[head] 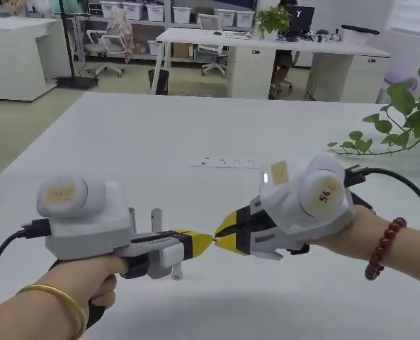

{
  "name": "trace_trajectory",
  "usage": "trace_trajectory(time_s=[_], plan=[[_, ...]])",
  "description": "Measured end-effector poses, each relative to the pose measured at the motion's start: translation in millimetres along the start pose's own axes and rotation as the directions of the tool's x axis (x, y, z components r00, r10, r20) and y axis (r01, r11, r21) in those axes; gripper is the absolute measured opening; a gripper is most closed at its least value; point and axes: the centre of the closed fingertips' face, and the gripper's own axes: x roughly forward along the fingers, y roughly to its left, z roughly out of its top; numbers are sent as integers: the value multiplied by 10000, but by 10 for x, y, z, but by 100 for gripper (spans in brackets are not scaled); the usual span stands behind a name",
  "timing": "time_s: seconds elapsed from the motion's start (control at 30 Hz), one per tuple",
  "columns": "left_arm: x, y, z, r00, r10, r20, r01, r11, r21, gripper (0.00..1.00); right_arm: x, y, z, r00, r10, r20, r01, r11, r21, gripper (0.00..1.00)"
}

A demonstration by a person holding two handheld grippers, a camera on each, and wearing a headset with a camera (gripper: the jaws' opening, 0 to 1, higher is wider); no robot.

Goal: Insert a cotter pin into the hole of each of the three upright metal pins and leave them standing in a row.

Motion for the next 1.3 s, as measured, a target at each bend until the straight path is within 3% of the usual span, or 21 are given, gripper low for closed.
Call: trace_trajectory(time_s=[0.13,0.23,0.33,0.47,0.67,0.73,0.87,1.0,1.13,1.3], plan=[[-29,24,-7,10000,56,-66,-54,9995,322,0,-13,14,-28,9998,147,139,-158,9966,811,11],[-52,48,-22,9998,80,-160,-68,9975,708,0,-22,20,-22,9984,245,502,-328,9848,1707,12],[-75,42,-44,9997,30,-249,-4,9947,1030,0,-37,22,-30,9963,371,770,-551,9676,2466,14],[-98,30,-85,9990,-22,-453,91,9881,1533,0,-62,33,-21,9902,586,1265,-993,9335,3445,15],[-129,-30,-159,9962,-253,-833,450,9687,2440,0,-84,116,-25,9787,1125,1714,-1732,9010,3976,17],[-142,-58,-187,9941,-392,-1010,665,9568,2830,0,-87,147,-34,9747,1310,1808,-1954,8924,4068,17],[-158,-108,-231,9900,-655,-1251,1013,9467,3057,0,-96,233,-54,9653,1744,1943,-2422,8762,4167,18],[-175,-164,-268,9840,-974,-1494,1430,9312,3353,0,-106,311,-68,9532,2097,2179,-2876,8513,4389,18],[-189,-228,-312,9764,-1226,-1777,1814,9119,3681,0,-122,390,-82,9382,2507,2388,-3362,8246,4551,18],[-199,-302,-346,9673,-1545,-2010,2250,8885,4000,0,-126,471,-94,9265,2798,2516,-3689,8070,4611,18]])
